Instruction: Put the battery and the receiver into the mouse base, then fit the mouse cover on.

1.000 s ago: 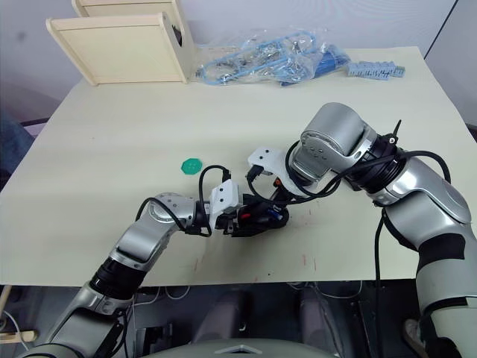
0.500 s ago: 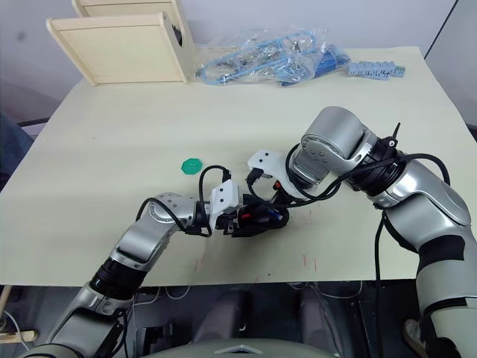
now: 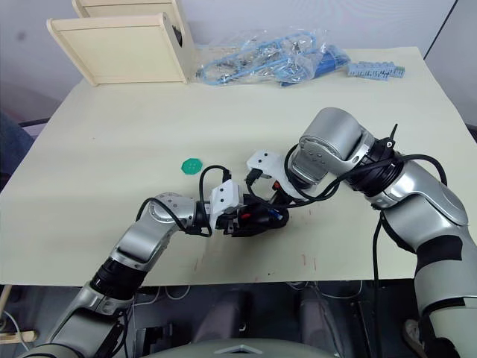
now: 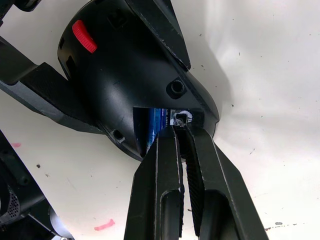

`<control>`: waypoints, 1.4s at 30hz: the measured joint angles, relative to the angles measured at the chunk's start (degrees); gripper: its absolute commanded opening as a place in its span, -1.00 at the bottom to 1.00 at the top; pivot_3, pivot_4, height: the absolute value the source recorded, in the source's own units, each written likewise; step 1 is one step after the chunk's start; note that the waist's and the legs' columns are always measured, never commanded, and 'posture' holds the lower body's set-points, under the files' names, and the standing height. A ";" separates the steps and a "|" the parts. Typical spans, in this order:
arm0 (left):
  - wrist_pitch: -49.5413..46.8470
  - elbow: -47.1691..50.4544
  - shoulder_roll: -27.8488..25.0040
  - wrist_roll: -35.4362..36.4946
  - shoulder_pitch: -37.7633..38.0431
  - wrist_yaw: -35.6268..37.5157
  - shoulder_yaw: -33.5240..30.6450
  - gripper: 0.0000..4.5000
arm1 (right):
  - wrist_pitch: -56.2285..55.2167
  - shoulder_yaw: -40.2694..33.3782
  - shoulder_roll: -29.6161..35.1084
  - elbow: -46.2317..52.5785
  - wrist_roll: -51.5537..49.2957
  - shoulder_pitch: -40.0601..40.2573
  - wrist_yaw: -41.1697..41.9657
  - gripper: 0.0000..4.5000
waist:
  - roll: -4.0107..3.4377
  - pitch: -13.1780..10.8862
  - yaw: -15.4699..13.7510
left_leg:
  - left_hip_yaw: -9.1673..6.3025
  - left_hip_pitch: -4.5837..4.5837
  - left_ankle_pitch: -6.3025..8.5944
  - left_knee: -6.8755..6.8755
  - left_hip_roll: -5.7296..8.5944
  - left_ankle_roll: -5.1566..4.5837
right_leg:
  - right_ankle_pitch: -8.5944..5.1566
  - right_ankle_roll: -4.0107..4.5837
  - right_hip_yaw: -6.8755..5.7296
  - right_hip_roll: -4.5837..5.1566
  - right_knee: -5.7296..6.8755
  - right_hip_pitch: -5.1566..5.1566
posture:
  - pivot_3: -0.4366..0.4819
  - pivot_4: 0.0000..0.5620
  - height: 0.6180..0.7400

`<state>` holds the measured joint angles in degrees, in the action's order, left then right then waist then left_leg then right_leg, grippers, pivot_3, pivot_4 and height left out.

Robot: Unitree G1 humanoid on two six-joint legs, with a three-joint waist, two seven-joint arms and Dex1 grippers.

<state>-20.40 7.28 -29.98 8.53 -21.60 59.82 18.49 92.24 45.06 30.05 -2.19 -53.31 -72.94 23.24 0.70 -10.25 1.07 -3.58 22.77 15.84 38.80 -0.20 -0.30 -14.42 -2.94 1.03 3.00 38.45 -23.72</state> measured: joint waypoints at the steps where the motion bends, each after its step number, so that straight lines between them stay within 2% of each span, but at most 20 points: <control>1: 0.00 0.00 0.00 -0.01 0.01 -0.01 0.00 0.30 | 0.00 0.15 -0.27 0.00 0.20 -0.09 -0.01 -1.00 | 0.01 0.01 0.00 | 0.00 -0.01 0.00 0.00 0.00 0.00 | 0.00 0.00 0.00 0.00 0.00 0.01 | -0.05 -0.47 1.00; 29: 0.13 0.07 -0.01 0.02 0.62 -0.58 -0.20 0.30 | 0.00 2.59 -2.54 -2.83 3.60 -2.11 3.57 -1.00 | 0.00 0.09 0.26 | -0.10 -0.12 0.00 0.00 0.00 0.00 | 0.00 0.00 0.02 0.00 0.04 0.06 | -0.05 -0.47 1.00; 30: 0.13 0.09 -0.01 0.02 0.65 -0.59 -0.22 0.30 | 0.00 2.59 -2.57 -2.83 3.60 -2.11 3.66 -0.75 | 0.00 0.09 0.28 | -0.10 -0.12 0.00 0.00 0.00 0.00 | 0.00 0.00 0.02 0.00 0.04 0.06 | -0.05 -0.47 1.00; 31: 0.13 0.11 -0.01 0.03 0.68 -0.60 -0.25 0.30 | 0.00 2.59 -2.64 -2.83 3.61 -2.11 3.76 -0.69 | 0.00 0.09 0.30 | -0.11 -0.12 0.00 0.00 0.00 0.00 | 0.00 0.00 0.02 0.00 0.04 0.06 | -0.05 -0.47 1.00; 32: 0.12 0.14 0.00 0.03 0.73 -0.61 -0.30 0.30 | 0.00 2.54 -2.78 -2.85 3.63 -2.11 3.84 -0.52 | 0.00 0.09 0.34 | -0.12 -0.12 0.00 0.00 0.00 0.00 | 0.00 0.00 0.02 0.00 0.04 0.06 | -0.05 -0.47 1.00; 33: 0.12 0.14 0.00 0.03 0.73 -0.62 -0.29 0.30 | 0.00 2.53 -2.80 -2.82 3.64 -2.11 3.85 -0.52 | 0.00 0.09 0.36 | -0.12 -0.12 0.00 0.00 0.00 0.00 | 0.00 0.00 0.02 0.00 0.04 0.06 | -0.05 -0.47 1.00; 34: 0.12 0.15 0.00 0.03 0.77 -0.64 -0.32 0.30 | 0.00 2.41 -3.09 -2.78 3.57 -2.13 3.99 -0.30 | 0.00 0.10 0.40 | -0.13 -0.12 0.00 0.00 0.00 0.00 | 0.00 0.00 0.01 0.00 0.04 0.07 | -0.05 -0.47 1.00; 36: 0.10 0.26 0.07 0.06 0.87 -0.76 -0.31 0.30 | 0.00 2.18 -3.28 -2.72 3.94 -2.28 3.84 -0.09 | 0.00 0.10 0.39 | -0.15 -0.12 0.00 0.00 0.01 0.00 | 0.00 0.00 0.01 0.00 0.04 0.08 | -0.05 -0.47 1.00; 42: 0.06 0.61 0.21 0.13 1.03 -0.84 -0.31 0.30 | 0.00 2.35 -2.88 -3.29 4.32 -2.01 3.83 -0.09 | -0.04 0.07 0.29 | -0.15 -0.02 0.00 0.00 0.04 0.00 | 0.00 0.00 0.01 0.04 -0.03 0.03 | -0.05 -0.47 1.00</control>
<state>-20.34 7.89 -29.77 8.66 -20.58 58.98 18.18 92.25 47.41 27.17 -5.48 -48.99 -74.96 27.07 0.65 -10.18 1.35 -3.73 22.75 15.84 38.80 -0.17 -0.30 -14.42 -2.95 1.03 3.04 38.43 -23.69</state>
